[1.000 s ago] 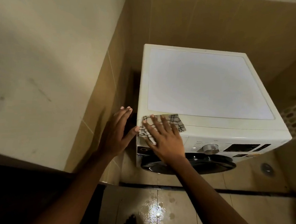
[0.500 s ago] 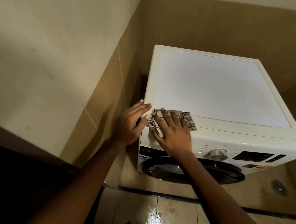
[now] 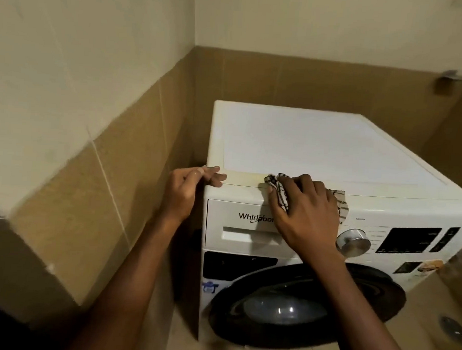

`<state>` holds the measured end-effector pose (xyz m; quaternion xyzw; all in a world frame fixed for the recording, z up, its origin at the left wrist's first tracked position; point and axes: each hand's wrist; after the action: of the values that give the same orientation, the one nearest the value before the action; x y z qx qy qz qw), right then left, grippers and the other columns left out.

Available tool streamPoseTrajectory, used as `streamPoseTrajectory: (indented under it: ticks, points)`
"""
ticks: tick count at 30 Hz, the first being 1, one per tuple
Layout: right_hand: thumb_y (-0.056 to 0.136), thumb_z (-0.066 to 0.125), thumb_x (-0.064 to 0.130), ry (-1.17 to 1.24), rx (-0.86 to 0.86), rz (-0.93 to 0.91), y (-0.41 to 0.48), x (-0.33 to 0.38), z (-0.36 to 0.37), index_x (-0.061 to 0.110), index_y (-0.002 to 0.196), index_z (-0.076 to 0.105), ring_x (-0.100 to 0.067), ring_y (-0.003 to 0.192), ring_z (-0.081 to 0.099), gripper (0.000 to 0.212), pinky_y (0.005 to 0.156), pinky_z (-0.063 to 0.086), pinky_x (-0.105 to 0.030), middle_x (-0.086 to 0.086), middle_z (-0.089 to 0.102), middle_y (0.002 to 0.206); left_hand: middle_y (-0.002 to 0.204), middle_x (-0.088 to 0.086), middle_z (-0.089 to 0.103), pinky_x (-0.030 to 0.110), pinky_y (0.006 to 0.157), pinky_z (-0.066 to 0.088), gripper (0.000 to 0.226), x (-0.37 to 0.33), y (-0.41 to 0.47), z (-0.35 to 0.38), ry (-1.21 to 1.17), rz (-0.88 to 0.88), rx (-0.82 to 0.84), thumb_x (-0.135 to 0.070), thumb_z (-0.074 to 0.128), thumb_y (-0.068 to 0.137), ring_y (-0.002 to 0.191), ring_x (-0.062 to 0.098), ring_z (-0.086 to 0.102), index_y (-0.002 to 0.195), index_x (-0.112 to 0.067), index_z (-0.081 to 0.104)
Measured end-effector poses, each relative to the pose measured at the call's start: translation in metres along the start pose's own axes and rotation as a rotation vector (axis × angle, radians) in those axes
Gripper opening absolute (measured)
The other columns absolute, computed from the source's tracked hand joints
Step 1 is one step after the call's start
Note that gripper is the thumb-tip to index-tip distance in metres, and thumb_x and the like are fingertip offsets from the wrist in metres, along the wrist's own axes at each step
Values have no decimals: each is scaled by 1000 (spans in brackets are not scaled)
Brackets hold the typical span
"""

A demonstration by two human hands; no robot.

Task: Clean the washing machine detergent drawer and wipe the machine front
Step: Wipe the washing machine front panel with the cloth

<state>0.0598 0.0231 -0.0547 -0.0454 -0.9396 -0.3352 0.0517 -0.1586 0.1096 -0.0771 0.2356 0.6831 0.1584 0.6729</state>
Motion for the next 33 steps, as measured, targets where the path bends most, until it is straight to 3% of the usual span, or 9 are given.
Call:
streamPoseTrajectory:
  ticks: [3,7,11,15,21,25,28,30,33]
  points:
    - [97,35,52,-72,-131,28,-9,7,13,26,111,65,-29,94,57,43,89,41,-43,-2,64,102,85,13,77,33,96,49,43,18,-2,5,-55,175,-50,-18,36,88,104,26,69,72,-3,74]
    - [98,39,51,-57,-333,59,-22,13,36,25,111,67,-30,100,55,40,100,38,-46,-4,65,104,85,21,75,39,96,49,41,36,-3,13,-211,256,-107,-21,38,84,100,31,69,68,-4,71]
    - [96,41,51,14,-487,36,-34,14,62,25,126,61,-32,122,50,44,114,25,-49,-6,61,122,80,16,76,38,93,51,46,47,2,15,-327,297,-107,-32,40,78,94,35,70,66,1,70]
    - [94,38,54,26,-492,14,-48,6,79,30,150,36,-29,147,22,61,121,11,-48,-4,38,154,79,15,76,36,89,51,42,53,3,19,-435,302,-79,-26,41,81,91,31,70,63,-6,73]
    - [97,23,58,153,-521,165,-47,41,91,31,156,19,-25,152,-3,65,121,3,-50,1,9,165,83,14,76,38,96,48,49,57,9,16,-520,256,8,-25,33,83,95,29,69,62,-12,75]
    - [98,34,54,-37,-405,-197,-70,79,114,32,156,13,-30,151,-5,66,121,2,-52,-2,0,165,85,9,77,34,94,47,55,59,7,11,-579,197,97,-24,28,87,95,22,69,65,-13,77]
    - [94,45,53,-186,-354,-360,-102,53,136,39,155,10,-29,152,0,72,121,7,-49,4,1,165,90,11,77,30,92,49,66,57,8,8,-568,183,117,-18,19,94,100,22,69,67,-10,78]
    - [95,42,54,-190,-388,-252,-111,12,141,38,155,12,-27,152,3,70,121,4,-47,4,2,165,90,12,77,26,86,50,65,56,7,10,-550,190,95,-17,19,95,98,22,69,67,-10,77]
    - [98,21,58,-67,-420,62,-107,-19,127,32,157,11,-25,152,-1,65,121,6,-50,0,0,165,90,12,77,26,84,51,62,55,6,12,-546,197,69,-16,20,94,96,22,70,69,-9,75]
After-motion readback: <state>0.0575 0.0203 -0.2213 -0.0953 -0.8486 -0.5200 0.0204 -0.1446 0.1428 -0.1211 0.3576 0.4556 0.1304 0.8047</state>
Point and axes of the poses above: each hand's wrist, its own y-axis towards the middle knuckle, its own z-axis out of the palm, x = y × z
